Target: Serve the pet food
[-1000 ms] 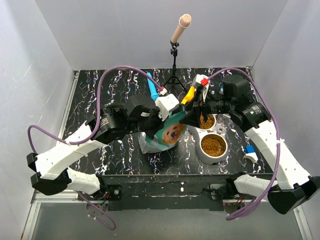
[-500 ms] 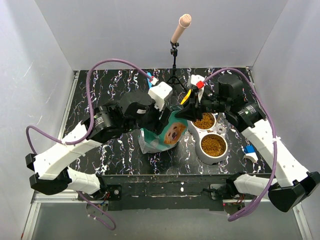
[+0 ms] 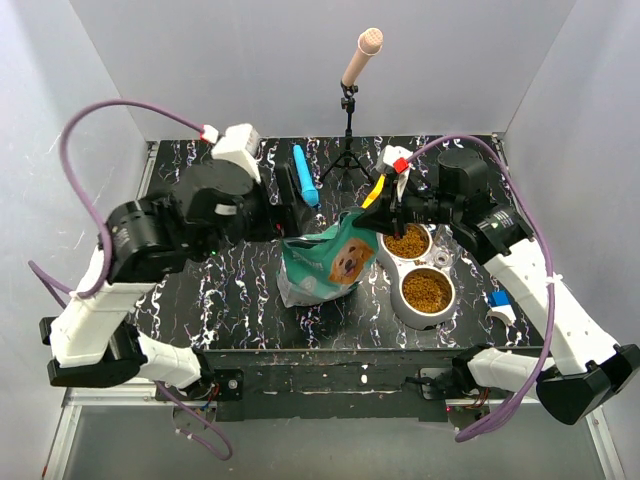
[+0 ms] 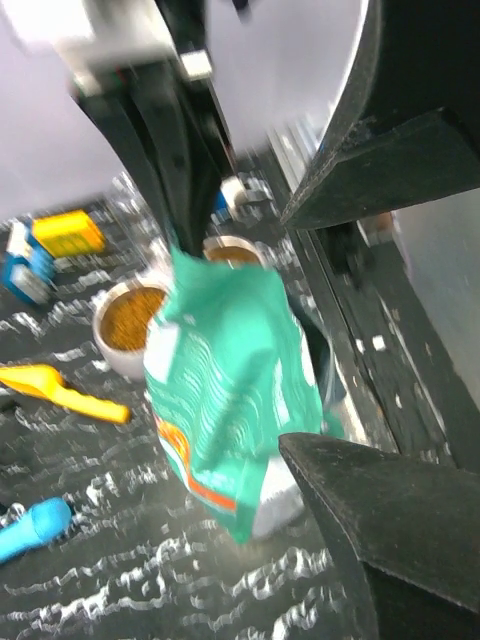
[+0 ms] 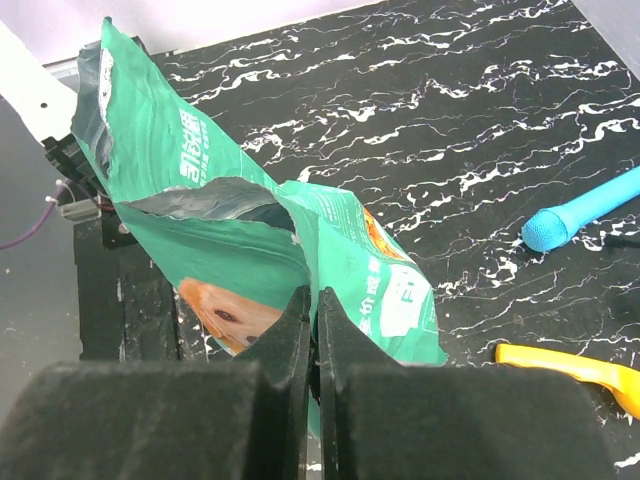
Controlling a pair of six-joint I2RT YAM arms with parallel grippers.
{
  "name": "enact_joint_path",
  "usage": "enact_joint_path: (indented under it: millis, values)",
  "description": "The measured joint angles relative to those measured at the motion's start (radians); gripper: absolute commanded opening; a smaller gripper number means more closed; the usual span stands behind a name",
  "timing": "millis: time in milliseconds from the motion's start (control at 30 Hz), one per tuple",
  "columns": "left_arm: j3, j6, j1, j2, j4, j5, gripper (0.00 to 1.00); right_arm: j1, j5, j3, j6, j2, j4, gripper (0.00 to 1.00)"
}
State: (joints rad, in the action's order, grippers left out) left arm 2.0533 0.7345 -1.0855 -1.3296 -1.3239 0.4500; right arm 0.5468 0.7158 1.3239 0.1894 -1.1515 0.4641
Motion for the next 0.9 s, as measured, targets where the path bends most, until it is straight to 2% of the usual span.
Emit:
enact_joint_path:
  millis: [133,300,400,467,500,567,700,800,900]
  values:
    - [0.185,0.103,0.047,-0.058,0.002,-0.017,0.86,-0.008,-0.003,0.014,0.018,-0.003,0.025,0.01]
    - [0.216,0.150,0.328,-0.109,0.008,-0.219,0.77,-0.010,-0.021,0.028,0.041,-0.008,0.053,0.01]
    - [0.158,0.201,0.449,-0.142,0.003,-0.335,0.69,-0.011,-0.024,0.029,0.053,-0.006,0.057,0.01]
    - [0.115,0.265,0.499,-0.165,-0.004,-0.413,0.54,-0.014,-0.027,0.028,0.058,-0.003,0.059,0.01]
    - [0.087,0.304,0.520,-0.169,-0.002,-0.451,0.48,-0.015,-0.029,0.026,0.061,-0.001,0.059,0.01]
    - [0.006,0.388,0.556,-0.159,0.001,-0.532,0.48,-0.016,-0.030,0.018,0.069,0.007,0.057,0.01]
    - [-0.253,0.567,0.604,-0.045,-0.003,-0.652,0.60,-0.017,-0.052,0.001,0.080,0.025,0.050,0.01]
    - [-0.413,0.673,0.613,0.105,-0.007,-0.681,0.63,-0.031,-0.084,0.001,0.066,0.025,0.047,0.01]
    - [-0.642,0.726,0.615,0.365,0.114,-0.694,0.56,-0.069,-0.075,0.011,0.027,0.007,0.056,0.01]
